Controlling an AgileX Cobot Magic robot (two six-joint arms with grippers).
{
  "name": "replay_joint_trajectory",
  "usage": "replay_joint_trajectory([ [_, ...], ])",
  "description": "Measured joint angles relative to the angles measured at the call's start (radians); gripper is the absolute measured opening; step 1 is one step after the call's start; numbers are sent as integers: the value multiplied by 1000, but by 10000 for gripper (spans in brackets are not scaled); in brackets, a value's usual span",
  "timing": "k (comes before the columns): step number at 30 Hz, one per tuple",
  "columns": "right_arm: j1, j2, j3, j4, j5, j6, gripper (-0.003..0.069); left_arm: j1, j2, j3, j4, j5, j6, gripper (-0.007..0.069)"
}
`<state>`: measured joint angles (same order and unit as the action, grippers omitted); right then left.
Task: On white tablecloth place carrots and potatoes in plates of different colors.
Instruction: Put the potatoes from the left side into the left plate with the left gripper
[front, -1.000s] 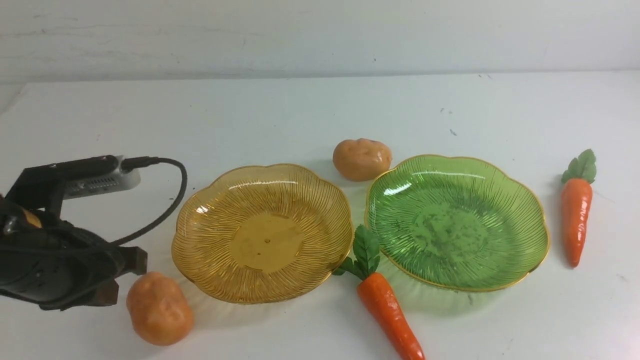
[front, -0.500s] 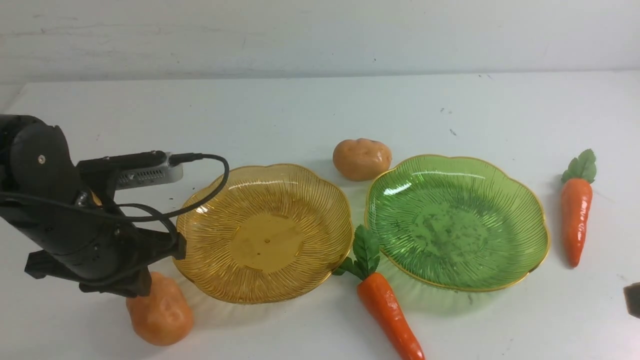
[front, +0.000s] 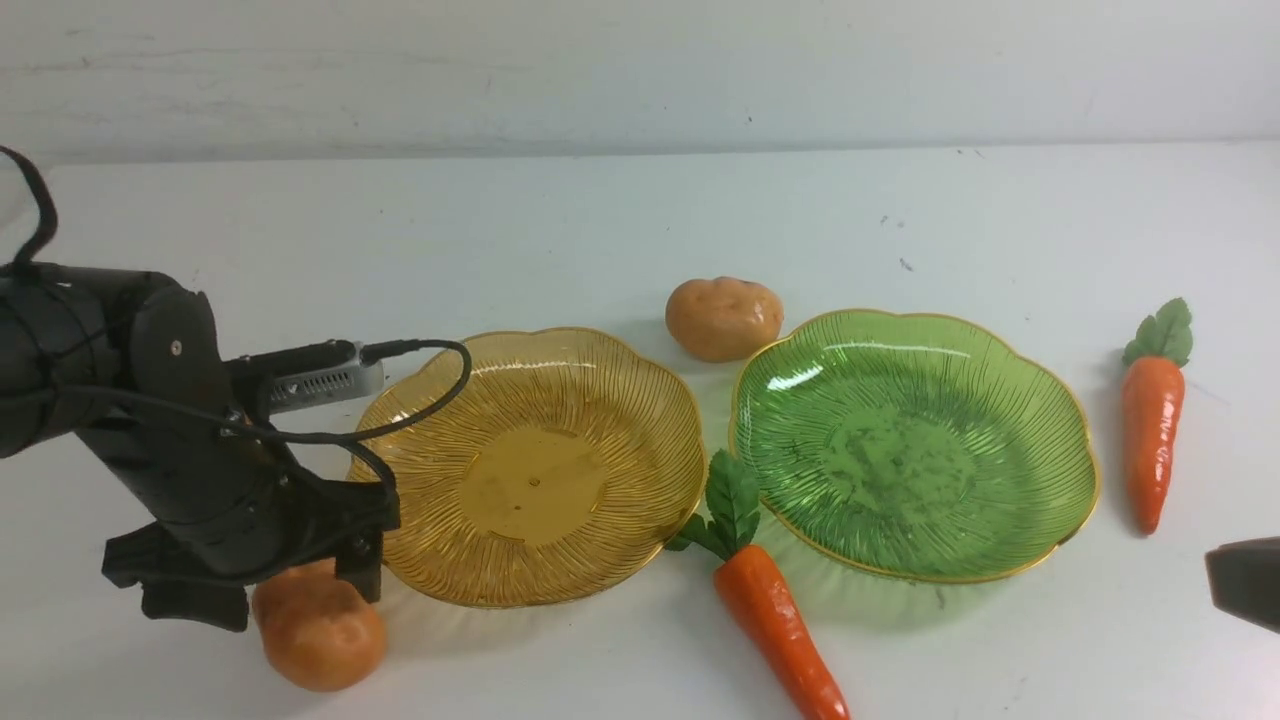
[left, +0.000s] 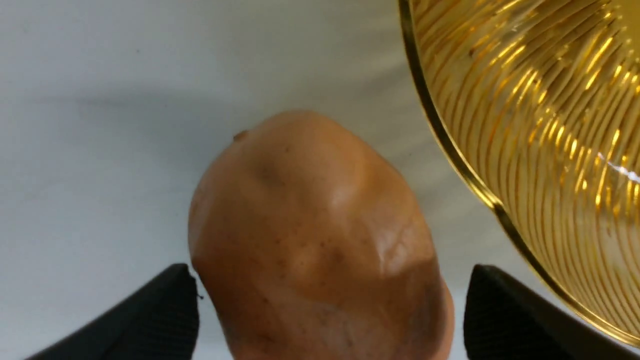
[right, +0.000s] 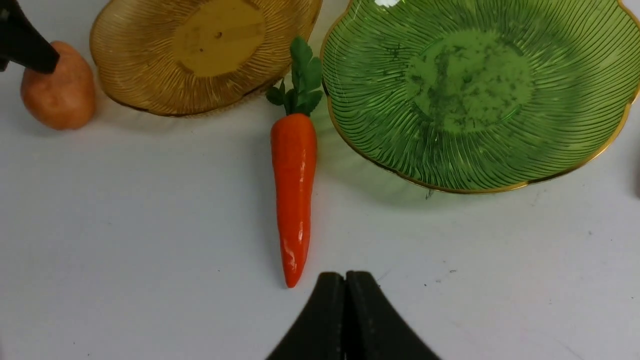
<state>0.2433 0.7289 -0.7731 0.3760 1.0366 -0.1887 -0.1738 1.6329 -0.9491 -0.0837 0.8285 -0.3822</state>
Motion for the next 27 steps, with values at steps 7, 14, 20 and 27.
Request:
replay_joint_trajectory([
  [7, 0, 0, 0, 0, -2, -6, -15, -1, 51, -2, 69, 2, 0, 612],
  [14, 0, 0, 0, 0, -2, -22, -15, -1, 52, -17, 165, 74, 0, 437],
  [20, 0, 0, 0, 2, -2, -28, -15, -4, -20, -101, 245, 180, -1, 421],
  [27, 0, 0, 0, 60, -15, -90, -15, -97, -101, -213, 73, 54, 202, 420],
])
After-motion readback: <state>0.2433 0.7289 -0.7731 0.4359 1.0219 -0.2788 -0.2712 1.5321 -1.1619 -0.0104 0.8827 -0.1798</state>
